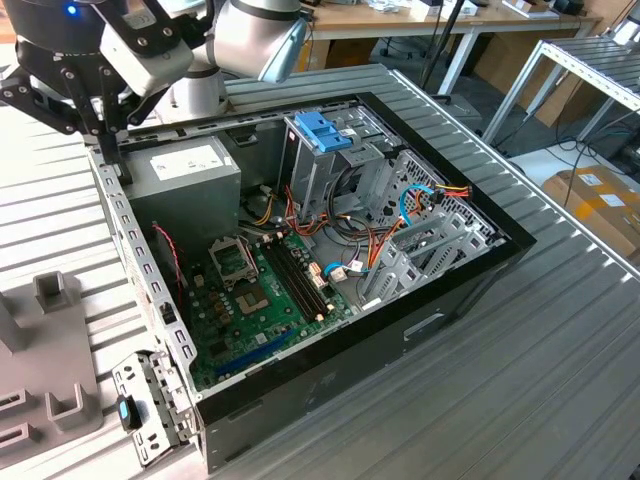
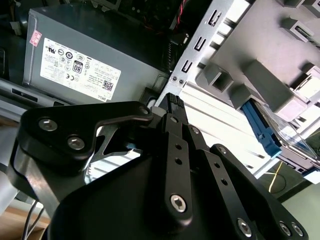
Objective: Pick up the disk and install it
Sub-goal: 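Reach for the disk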
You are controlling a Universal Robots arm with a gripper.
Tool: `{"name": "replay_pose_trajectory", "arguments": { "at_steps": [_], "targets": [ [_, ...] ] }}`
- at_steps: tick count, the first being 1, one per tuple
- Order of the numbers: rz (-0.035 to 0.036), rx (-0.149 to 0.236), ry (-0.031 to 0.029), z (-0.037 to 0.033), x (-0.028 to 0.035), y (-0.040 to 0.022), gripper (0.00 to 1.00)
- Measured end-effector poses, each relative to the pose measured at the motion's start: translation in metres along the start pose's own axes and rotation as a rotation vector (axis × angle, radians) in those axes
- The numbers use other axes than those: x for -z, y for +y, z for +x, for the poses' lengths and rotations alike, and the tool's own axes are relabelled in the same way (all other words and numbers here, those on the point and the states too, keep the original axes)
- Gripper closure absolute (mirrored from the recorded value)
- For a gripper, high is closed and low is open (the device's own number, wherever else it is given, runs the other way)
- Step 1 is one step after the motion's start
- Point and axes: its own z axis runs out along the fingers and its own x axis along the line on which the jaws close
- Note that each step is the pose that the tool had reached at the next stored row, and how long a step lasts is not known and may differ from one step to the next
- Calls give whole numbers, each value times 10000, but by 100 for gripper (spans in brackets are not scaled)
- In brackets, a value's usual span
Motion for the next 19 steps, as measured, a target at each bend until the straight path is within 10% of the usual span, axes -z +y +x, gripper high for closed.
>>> {"name": "replay_pose_trajectory", "arguments": {
  "at_steps": [19],
  "targets": [
    [0, 0, 0, 106, 3, -8, 89]
  ]
}}
